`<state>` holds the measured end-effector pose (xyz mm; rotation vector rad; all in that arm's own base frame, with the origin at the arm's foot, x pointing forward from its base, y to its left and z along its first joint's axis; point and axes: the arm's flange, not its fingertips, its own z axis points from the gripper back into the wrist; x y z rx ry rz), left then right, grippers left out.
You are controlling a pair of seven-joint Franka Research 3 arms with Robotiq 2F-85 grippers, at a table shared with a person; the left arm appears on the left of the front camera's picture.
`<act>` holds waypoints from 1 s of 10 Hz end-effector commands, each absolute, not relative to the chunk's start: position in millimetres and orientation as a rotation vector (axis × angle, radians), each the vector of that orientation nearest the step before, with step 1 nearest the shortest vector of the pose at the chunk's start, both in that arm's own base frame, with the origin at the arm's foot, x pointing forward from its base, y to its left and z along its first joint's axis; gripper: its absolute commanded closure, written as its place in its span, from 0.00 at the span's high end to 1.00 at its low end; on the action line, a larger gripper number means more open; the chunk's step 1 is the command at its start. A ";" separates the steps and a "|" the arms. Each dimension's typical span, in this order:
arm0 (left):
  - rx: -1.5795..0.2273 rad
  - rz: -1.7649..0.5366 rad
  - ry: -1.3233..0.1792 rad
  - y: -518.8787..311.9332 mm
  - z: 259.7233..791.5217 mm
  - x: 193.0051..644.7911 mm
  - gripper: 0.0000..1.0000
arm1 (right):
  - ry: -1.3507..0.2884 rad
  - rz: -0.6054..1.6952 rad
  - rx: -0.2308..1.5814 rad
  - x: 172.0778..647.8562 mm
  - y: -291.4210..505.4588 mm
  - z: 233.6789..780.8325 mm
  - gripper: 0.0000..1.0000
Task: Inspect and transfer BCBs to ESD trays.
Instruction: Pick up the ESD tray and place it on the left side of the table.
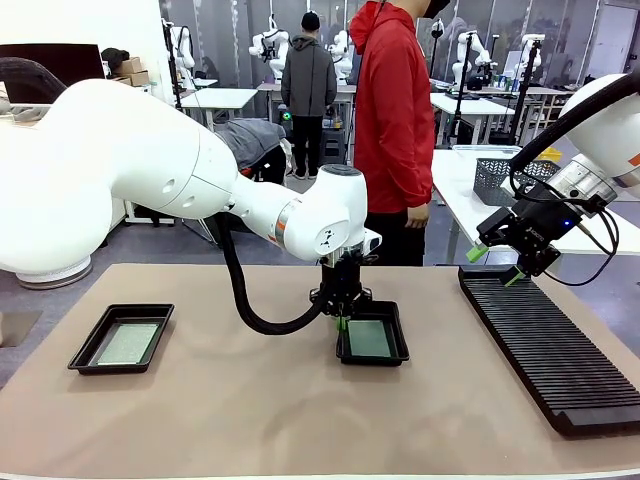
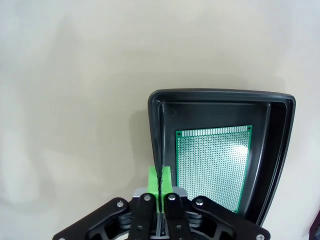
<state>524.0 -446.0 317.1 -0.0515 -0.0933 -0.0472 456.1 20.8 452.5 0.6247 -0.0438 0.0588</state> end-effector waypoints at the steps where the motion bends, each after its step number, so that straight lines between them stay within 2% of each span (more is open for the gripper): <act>1: -0.129 -0.053 -0.094 -429.6 316.0 521.7 0.03 | -0.048 0.034 0.609 456.0 21.8 454.1 1.00; 10: -0.373 -0.083 -0.102 -361.0 329.0 508.1 0.03 | -0.048 0.034 0.609 456.0 21.8 454.1 1.00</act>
